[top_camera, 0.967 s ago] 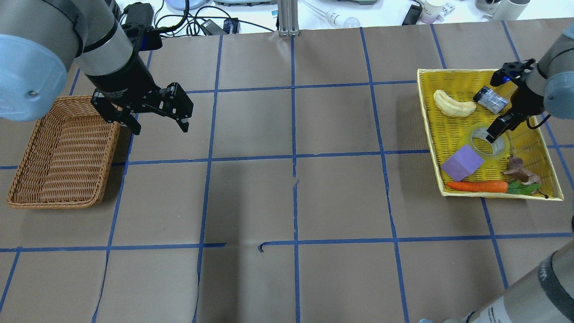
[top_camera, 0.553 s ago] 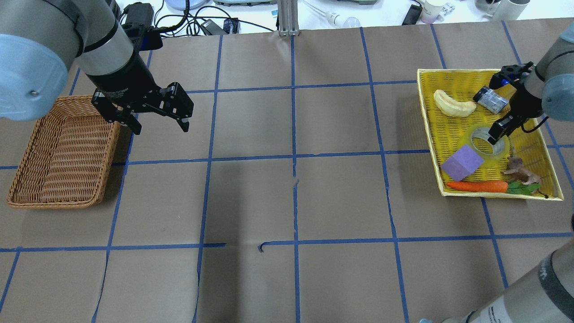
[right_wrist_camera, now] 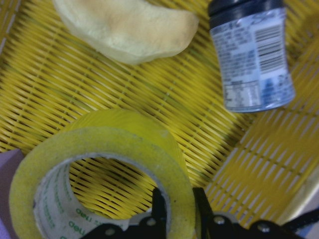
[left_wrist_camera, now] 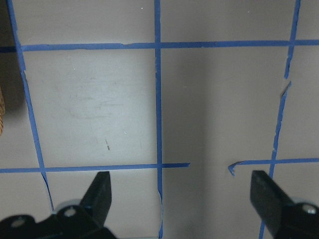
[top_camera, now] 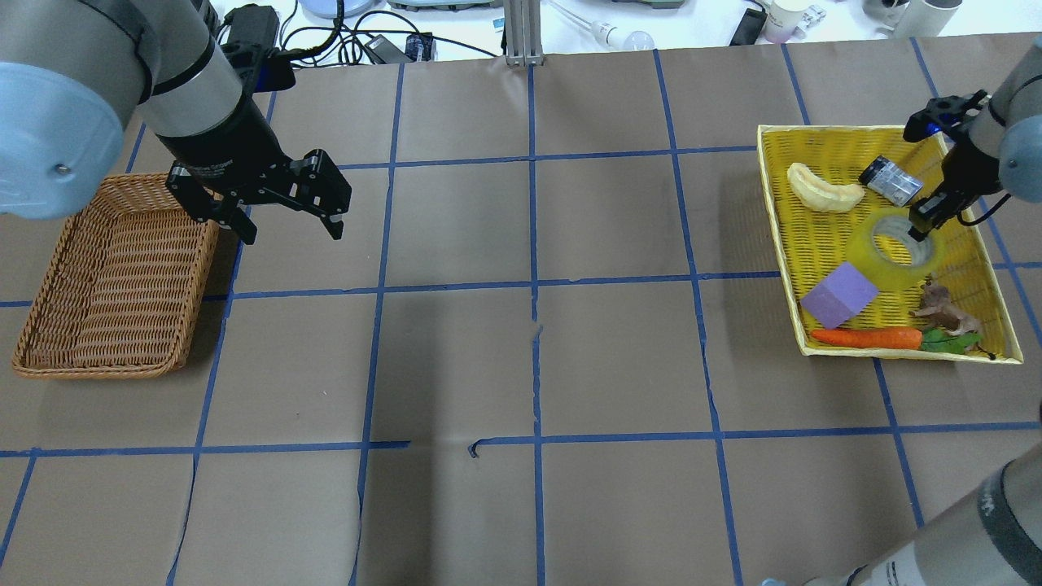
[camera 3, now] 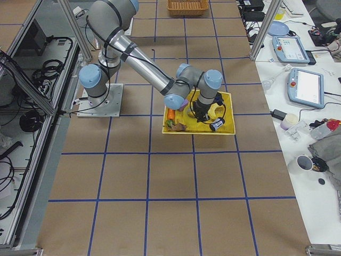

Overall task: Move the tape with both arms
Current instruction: 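Grasp the yellow tape roll rim with the right gripper and lift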

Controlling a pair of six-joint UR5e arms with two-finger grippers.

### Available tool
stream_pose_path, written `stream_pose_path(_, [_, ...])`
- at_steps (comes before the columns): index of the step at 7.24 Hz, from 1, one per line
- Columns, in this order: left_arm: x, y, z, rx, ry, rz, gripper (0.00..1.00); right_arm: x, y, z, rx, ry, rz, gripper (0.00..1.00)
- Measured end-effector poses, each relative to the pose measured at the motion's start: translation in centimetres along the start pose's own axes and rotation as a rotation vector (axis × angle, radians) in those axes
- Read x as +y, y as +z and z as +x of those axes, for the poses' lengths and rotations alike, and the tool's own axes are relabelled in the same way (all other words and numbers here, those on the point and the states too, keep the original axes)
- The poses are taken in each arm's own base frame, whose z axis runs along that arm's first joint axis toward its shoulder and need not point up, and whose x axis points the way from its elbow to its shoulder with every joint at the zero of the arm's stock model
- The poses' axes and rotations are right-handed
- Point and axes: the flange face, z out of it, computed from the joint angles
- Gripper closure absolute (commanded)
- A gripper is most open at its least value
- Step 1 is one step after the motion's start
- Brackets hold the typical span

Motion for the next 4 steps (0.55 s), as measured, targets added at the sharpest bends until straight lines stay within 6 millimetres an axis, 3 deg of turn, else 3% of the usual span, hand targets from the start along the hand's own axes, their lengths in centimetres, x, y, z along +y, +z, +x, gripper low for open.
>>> stream_pose_path(1, [0.0, 0.0, 0.0, 0.000, 0.000, 0.000, 0.00, -1.2, -3.4, 0.2, 0.024, 0.027, 0.023, 1.00])
stream_pose_path(2, [0.0, 0.0, 0.0, -0.001, 0.000, 0.000, 0.00, -3.3, -6.5, -0.9, 0.035, 0.063, 0.036, 1.00])
stream_pose_path(3, [0.0, 0.0, 0.0, -0.001, 0.000, 0.000, 0.00, -6.1, -8.9, -3.6, 0.039, 0.097, 0.046, 1.00])
stream_pose_path(4, [0.0, 0.0, -0.1, -0.001, -0.001, 0.000, 0.00, -9.3, -10.2, -7.8, 0.040, 0.127, 0.054, 1.00])
